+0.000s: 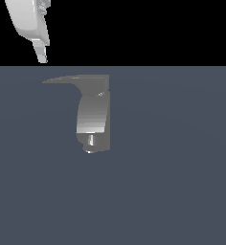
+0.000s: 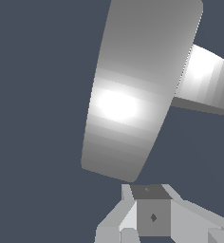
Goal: Turn on the faucet by rotating a designated handle.
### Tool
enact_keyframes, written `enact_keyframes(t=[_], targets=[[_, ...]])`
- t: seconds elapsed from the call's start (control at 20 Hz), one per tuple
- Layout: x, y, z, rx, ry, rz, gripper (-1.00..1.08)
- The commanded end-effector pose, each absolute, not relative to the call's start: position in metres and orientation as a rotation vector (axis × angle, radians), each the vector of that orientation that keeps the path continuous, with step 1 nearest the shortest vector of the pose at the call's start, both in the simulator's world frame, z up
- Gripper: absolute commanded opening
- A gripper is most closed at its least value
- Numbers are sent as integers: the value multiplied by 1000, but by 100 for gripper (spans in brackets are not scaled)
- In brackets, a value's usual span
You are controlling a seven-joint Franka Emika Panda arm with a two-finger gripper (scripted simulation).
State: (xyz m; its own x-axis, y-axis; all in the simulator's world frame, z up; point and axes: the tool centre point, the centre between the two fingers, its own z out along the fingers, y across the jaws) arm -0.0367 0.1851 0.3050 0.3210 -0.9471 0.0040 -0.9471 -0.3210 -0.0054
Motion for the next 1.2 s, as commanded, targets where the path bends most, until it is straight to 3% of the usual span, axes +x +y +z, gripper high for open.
enact_keyframes(t=[0.0,0.65,1.15], targets=[[-25,186,298,-2505,1892,-9,-100],[37,181,261,-2250,2194,-5,-100],[61,175,249,-2144,2297,-1,-100]])
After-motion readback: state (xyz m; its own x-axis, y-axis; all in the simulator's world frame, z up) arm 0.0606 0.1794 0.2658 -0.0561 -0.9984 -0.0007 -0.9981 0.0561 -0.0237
